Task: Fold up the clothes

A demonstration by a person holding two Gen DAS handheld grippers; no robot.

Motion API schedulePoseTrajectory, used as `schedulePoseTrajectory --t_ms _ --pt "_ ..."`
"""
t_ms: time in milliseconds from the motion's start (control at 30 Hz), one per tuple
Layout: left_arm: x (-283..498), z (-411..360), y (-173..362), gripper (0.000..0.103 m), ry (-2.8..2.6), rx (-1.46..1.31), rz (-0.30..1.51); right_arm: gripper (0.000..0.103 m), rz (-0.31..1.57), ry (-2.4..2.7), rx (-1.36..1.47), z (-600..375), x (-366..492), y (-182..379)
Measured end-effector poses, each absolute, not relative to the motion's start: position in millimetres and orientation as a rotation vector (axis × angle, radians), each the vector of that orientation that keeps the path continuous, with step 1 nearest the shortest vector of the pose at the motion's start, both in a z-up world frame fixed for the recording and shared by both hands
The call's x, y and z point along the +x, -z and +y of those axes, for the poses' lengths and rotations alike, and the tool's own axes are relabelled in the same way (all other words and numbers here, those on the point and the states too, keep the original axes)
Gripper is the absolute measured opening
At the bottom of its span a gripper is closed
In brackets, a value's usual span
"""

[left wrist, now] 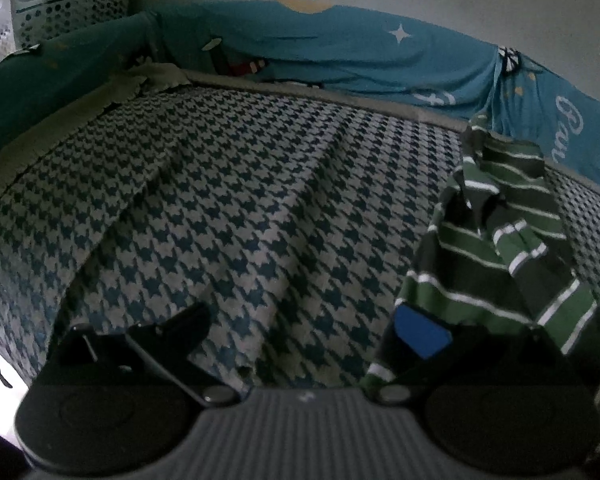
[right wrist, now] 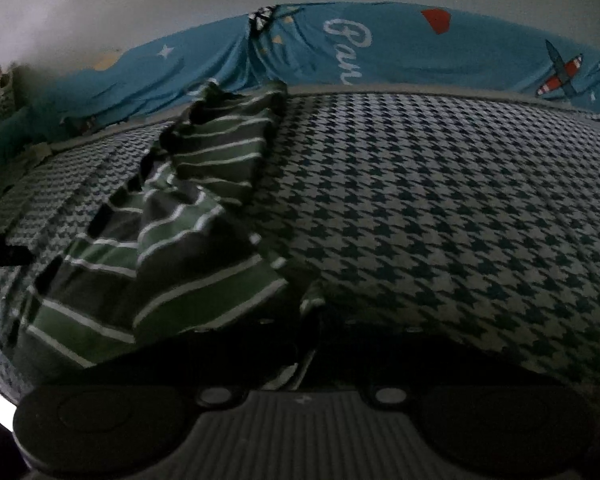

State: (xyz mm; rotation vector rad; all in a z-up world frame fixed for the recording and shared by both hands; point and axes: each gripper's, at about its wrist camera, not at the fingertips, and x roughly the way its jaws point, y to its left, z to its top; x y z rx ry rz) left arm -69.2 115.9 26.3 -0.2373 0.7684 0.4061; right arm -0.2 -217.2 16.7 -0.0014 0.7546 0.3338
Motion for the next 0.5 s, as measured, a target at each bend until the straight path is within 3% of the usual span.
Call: schedulePoseTrajectory --t_ms 500 --pt "-84 133 -50 0.103 -0.43 -0.279 0.688 0.01 0.62 -0.765 0.0 -130 -63 -64"
